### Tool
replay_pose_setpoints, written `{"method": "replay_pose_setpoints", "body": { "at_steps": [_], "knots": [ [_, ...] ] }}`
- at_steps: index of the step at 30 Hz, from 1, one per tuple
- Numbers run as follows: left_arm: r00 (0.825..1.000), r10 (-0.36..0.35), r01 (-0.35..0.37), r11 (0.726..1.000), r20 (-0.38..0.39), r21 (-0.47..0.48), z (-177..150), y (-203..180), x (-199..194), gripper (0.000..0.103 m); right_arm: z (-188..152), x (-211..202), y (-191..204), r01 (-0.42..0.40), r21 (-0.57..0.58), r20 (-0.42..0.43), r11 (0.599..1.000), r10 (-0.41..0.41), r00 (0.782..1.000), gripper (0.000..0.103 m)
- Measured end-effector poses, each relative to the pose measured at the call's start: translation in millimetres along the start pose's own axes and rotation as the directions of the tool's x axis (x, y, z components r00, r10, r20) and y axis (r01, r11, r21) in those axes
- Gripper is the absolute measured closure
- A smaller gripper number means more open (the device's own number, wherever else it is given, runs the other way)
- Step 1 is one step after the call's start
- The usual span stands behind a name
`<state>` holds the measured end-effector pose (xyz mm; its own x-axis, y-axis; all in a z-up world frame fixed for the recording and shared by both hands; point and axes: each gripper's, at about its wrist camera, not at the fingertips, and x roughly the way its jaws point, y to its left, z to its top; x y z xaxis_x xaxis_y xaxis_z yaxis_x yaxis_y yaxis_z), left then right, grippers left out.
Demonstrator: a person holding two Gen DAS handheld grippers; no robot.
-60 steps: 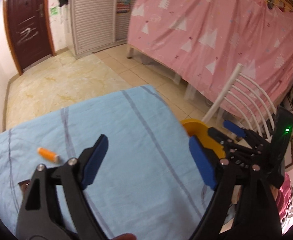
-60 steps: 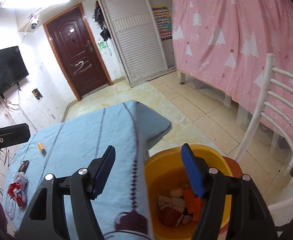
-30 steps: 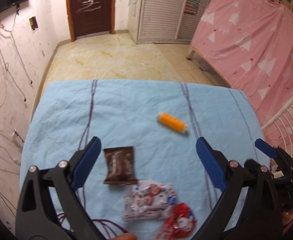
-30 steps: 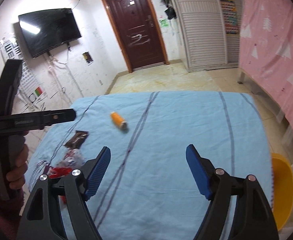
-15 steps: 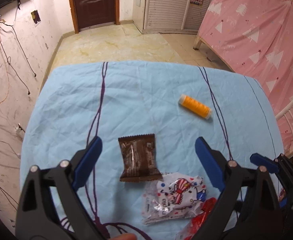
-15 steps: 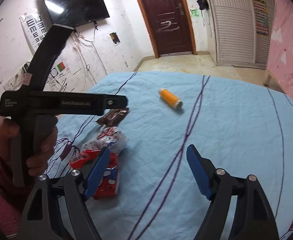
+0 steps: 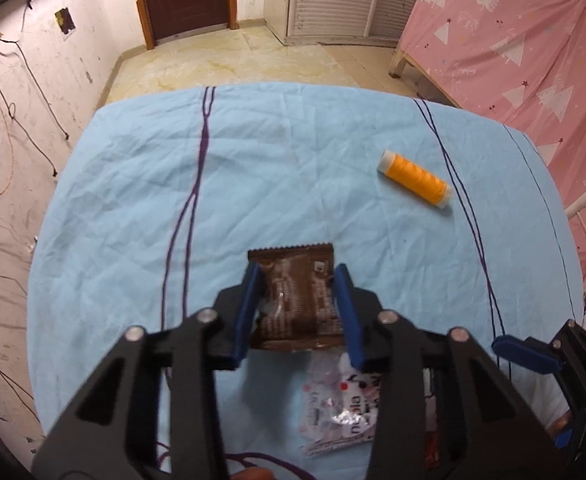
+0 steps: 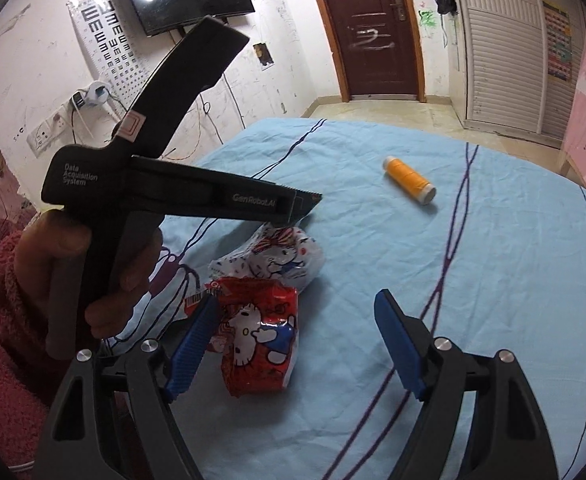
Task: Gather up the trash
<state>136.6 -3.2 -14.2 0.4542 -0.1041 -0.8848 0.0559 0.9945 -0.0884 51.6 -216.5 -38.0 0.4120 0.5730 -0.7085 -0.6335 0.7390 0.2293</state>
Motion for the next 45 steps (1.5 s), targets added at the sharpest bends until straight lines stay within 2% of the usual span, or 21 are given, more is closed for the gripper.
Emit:
{"method": "replay_pose_setpoints", "body": {
  "at_steps": [3,9,11,13,15,18,24,31,45],
  "knots": [
    [1.000,0.004,-0.004,1.000,0.010,0.023,-5,0,-2,0.070,0,4,4,-0.018,-0.008,-0.011,1.000,0.017,1.000,0.029],
    [1.000,-0.022,0.022,1.000,0.018,0.008,-10,10,-6,0.071,-1,16,15,-0.034,-0.023,-0.058,0.999,0.032,0.998,0.030],
    [0.999,-0.026,0.026,1.000,0.019,0.003,-10,13,-7,0.071,-2,20,18,-0.012,-0.040,-0.072,0.999,0.009,0.997,0.039],
    [0.999,-0.031,0.031,1.000,0.021,-0.001,-10,16,-7,0.071,-3,22,20,0.020,-0.048,-0.077,0.999,-0.024,0.997,0.056],
    [0.999,-0.037,0.037,0.999,0.023,-0.005,-10,18,-8,0.071,-3,22,20,0.038,-0.045,-0.074,0.998,-0.041,0.996,0.065],
    [0.998,-0.046,0.046,0.999,0.030,-0.010,-11,21,-10,0.071,-4,20,18,0.054,-0.040,-0.064,0.998,-0.056,0.996,0.069],
    [0.997,-0.043,0.044,0.999,0.062,-0.009,-14,26,-22,0.071,-1,4,4,0.057,-0.010,-0.025,0.998,-0.058,0.998,0.069],
    [0.991,-0.039,0.038,0.999,0.125,0.009,-7,17,-47,0.071,1,-26,-27,0.125,0.046,0.037,0.991,-0.127,0.991,0.069],
    [0.981,-0.095,0.075,0.990,0.169,0.124,4,-54,-71,0.071,-8,-92,-97,0.233,0.181,0.144,0.955,-0.261,0.955,0.069]
  ]
}}
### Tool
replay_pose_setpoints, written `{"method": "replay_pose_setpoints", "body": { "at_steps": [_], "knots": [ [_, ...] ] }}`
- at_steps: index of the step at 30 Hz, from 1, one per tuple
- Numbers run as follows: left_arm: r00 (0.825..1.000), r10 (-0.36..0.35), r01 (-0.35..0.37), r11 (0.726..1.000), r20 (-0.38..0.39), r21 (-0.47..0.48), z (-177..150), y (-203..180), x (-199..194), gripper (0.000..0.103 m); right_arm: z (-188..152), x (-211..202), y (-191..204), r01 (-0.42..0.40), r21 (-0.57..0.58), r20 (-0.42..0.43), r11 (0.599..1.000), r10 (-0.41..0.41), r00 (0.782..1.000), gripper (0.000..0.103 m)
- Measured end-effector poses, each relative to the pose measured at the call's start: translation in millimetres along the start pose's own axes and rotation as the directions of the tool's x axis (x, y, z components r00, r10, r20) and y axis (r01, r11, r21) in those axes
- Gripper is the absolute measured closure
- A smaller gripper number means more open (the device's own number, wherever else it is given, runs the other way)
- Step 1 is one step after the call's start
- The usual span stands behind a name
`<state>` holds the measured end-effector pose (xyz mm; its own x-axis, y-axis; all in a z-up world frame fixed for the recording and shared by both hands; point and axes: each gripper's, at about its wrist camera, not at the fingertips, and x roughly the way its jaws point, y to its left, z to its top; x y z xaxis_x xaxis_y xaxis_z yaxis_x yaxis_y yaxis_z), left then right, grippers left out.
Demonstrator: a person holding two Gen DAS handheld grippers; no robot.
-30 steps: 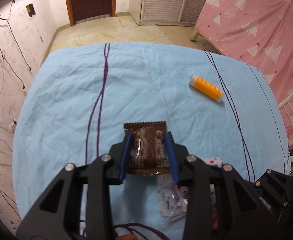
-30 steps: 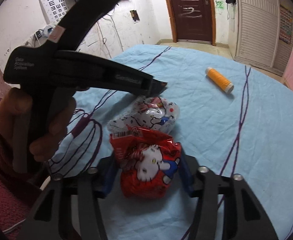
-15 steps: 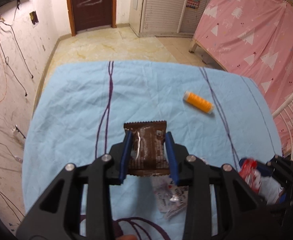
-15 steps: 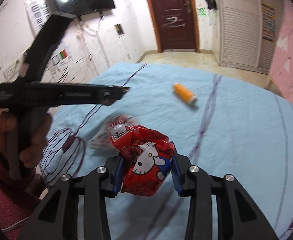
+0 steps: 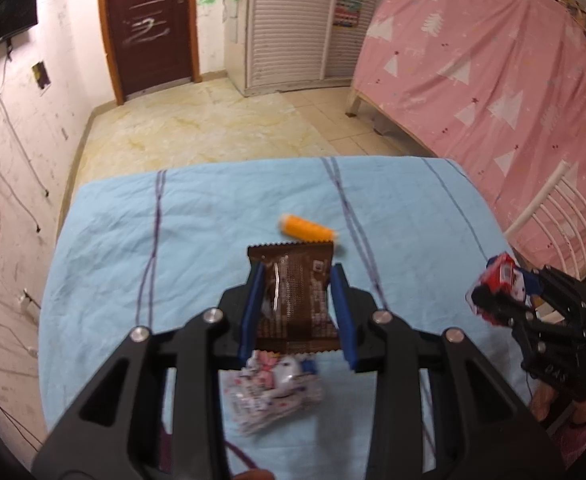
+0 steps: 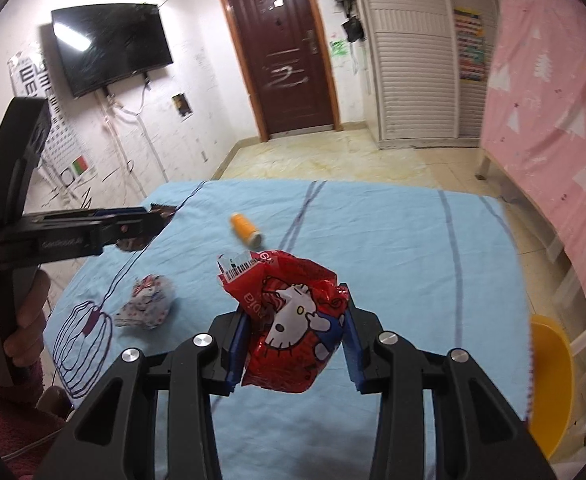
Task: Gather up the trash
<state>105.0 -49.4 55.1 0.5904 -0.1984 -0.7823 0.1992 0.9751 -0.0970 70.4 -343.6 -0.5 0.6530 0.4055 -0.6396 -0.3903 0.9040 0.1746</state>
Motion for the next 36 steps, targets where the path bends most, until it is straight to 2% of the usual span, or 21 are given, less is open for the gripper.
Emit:
{"method": "replay_pose_setpoints", "body": {
  "at_steps": [10,19,24,27,29,30,31,36],
  "knots": [
    [0.999,-0.037,0.037,0.996,0.004,0.085,8,-53,2,0.071,-11,-25,-48,0.062,0.077,0.048,0.995,-0.066,0.997,0.069],
    [0.996,-0.089,0.086,0.978,0.009,0.190,13,-114,4,0.073,-25,-53,-100,0.117,0.185,0.092,0.976,-0.136,0.986,0.069],
    [0.995,-0.094,0.095,0.970,-0.013,0.224,16,-139,15,0.073,-38,-61,-128,0.143,0.234,0.089,0.962,-0.167,0.982,0.069],
    [0.994,-0.098,0.107,0.971,-0.053,0.214,23,-145,30,0.073,-46,-65,-143,0.154,0.259,0.091,0.953,-0.183,0.979,0.069],
    [0.990,-0.099,0.117,0.972,-0.098,0.202,28,-149,45,0.057,-51,-67,-155,0.158,0.283,0.093,0.946,-0.191,0.977,0.069],
    [0.986,-0.102,0.125,0.974,-0.128,0.190,29,-149,56,0.037,-54,-68,-162,0.161,0.297,0.096,0.941,-0.197,0.976,0.069],
    [0.986,-0.099,0.124,0.974,-0.135,0.191,30,-151,61,0.032,-55,-68,-165,0.160,0.305,0.097,0.939,-0.198,0.975,0.069],
    [0.986,-0.043,0.082,0.966,-0.162,0.245,29,-172,95,0.032,-66,-69,-180,0.159,0.329,0.094,0.931,-0.200,0.975,0.069]
  ]
}}
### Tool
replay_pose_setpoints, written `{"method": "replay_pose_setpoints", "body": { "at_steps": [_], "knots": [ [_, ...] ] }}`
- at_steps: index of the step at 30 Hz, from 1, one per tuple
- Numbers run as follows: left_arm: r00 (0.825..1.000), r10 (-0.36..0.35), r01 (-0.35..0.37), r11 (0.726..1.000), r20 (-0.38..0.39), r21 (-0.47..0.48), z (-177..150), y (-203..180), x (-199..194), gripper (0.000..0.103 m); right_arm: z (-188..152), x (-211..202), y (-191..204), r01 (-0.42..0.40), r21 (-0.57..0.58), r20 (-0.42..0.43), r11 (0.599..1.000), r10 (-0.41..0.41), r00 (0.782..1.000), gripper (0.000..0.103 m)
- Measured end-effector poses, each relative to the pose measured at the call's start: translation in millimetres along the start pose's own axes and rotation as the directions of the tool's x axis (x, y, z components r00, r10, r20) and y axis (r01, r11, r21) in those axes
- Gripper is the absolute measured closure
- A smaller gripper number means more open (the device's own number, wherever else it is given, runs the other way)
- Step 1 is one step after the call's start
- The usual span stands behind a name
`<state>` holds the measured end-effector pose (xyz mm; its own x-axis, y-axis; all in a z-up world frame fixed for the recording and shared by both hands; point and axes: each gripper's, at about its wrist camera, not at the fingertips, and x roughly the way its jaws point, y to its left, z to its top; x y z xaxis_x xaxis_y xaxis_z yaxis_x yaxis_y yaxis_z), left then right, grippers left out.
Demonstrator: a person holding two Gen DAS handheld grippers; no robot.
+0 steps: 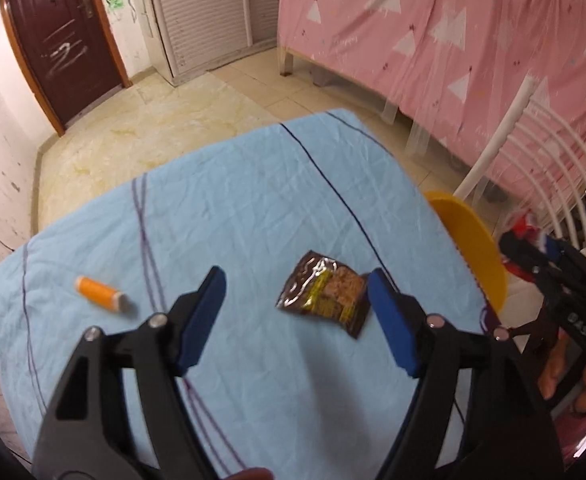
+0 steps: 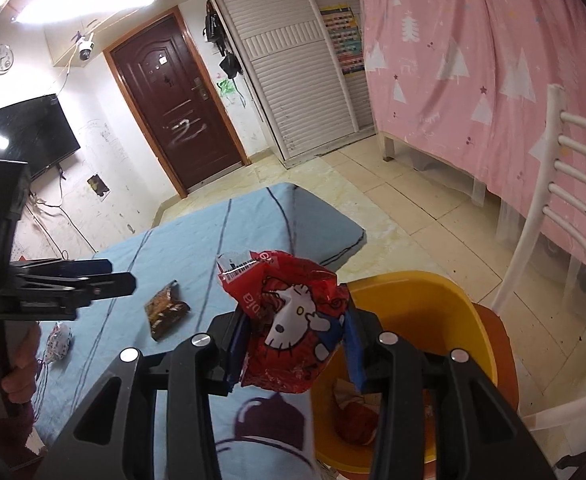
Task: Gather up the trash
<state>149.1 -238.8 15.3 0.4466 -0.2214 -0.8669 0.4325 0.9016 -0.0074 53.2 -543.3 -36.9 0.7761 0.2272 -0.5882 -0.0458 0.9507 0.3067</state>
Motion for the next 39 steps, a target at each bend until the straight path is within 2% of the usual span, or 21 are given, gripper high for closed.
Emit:
{"method": "replay_pose_setpoints", "body": {
  "at_steps": [11,15,17,18,19,23,33,39],
  "knots": [
    [0.996,0.034,-0.029,0.998,-0.083,0.053,-3,-18,37,0.033,-4,8,-34,0.012,0.055,-0.012,0.998,-0.012,1.000,0.069],
    [0.996,0.021,-0.014,0.997,-0.084,0.073,-7,-25,37,0.050,-7,13,-37,0.009,0.062,-0.021,0.998,-0.008,1.000,0.069],
    [0.996,0.024,-0.018,0.996,-0.081,0.082,-6,-28,37,0.052,-7,15,-39,0.007,0.066,-0.025,0.998,-0.005,1.000,0.069],
    [0.997,0.020,-0.014,0.997,-0.081,0.082,-7,-29,36,0.060,-7,16,-40,0.006,0.068,-0.027,0.998,-0.004,1.000,0.069],
    [0.997,0.017,-0.010,0.997,-0.080,0.082,-6,-31,36,0.062,-8,17,-41,0.005,0.069,-0.029,0.998,-0.003,1.000,0.069],
    [0.998,0.020,-0.015,0.995,-0.054,0.095,-3,-39,28,0.063,-8,21,-42,0.011,0.070,-0.034,0.998,-0.008,0.999,0.069],
    [0.998,-0.059,0.053,0.985,0.032,0.163,23,-88,4,0.063,-12,23,-51,0.110,0.080,-0.025,0.991,-0.108,0.994,0.069],
    [0.995,-0.094,0.088,0.978,0.025,0.190,32,-119,12,0.063,-16,23,-63,0.131,0.102,-0.020,0.986,-0.130,0.991,0.069]
  ]
}}
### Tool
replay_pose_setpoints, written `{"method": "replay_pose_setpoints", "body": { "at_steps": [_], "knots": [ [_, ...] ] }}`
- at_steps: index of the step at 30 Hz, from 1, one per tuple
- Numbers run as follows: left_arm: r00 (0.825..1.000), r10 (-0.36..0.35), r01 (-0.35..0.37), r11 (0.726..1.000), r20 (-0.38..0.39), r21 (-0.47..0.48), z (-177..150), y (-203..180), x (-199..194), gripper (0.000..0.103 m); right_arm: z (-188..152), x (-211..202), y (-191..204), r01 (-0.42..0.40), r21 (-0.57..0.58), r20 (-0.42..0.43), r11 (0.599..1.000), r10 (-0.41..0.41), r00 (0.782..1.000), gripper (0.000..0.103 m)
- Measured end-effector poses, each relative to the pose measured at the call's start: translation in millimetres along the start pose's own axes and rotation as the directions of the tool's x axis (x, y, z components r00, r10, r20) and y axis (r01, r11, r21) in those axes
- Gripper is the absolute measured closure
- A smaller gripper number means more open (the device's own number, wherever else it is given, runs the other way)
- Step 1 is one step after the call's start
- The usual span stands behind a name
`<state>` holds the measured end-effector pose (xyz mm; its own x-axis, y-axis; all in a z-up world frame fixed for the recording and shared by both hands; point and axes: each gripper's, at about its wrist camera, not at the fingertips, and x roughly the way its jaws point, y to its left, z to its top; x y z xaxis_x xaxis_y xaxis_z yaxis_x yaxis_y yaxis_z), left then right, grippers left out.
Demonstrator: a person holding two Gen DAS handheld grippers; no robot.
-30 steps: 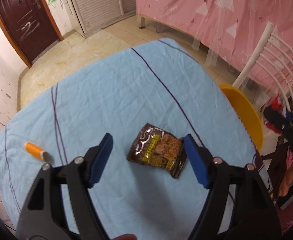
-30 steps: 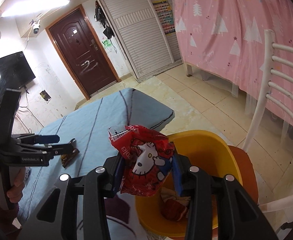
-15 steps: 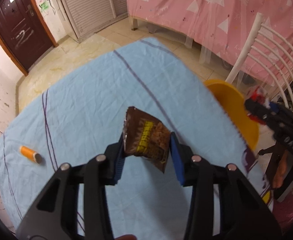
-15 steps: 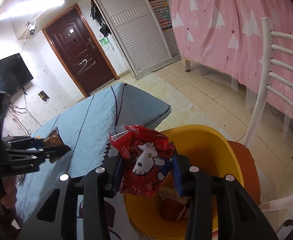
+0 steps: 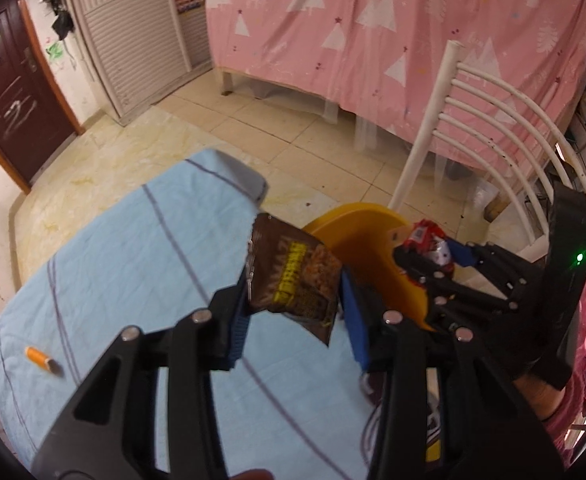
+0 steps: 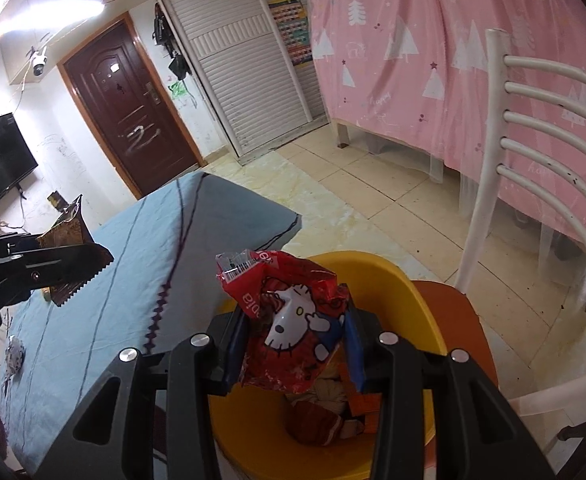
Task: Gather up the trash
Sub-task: 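Carry the brown packet over the bucket and open both grippers to drop both items, then move both grippers back over the bed toward the white Hello Kitty wrapper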
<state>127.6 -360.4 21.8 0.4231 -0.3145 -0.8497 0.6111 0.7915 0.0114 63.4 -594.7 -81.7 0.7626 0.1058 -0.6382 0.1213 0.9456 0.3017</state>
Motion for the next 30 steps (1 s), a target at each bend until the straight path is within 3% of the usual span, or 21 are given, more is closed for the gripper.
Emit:
{"method": "replay_pose_setpoints", "body": {
  "at_steps": [9,12,17,30],
  "knots": [
    [0.999,-0.044,0.044,0.999,-0.021,0.008,12,-26,17,0.062,-5,6,-12,0.003,0.036,-0.022,0.999,-0.002,1.000,0.062],
    [0.999,-0.050,0.050,0.999,-0.017,0.011,16,-31,19,0.049,-6,6,-12,0.001,0.041,-0.028,0.999,0.000,1.000,0.055],
    [0.999,-0.046,0.046,0.999,-0.015,0.013,18,-38,18,0.048,-6,5,-12,0.007,0.039,-0.028,0.999,-0.006,1.000,0.047],
    [0.998,-0.048,0.049,0.998,0.036,-0.049,11,-6,-18,0.042,-2,-6,1,0.017,0.013,-0.016,1.000,-0.017,1.000,0.046]
  ]
}}
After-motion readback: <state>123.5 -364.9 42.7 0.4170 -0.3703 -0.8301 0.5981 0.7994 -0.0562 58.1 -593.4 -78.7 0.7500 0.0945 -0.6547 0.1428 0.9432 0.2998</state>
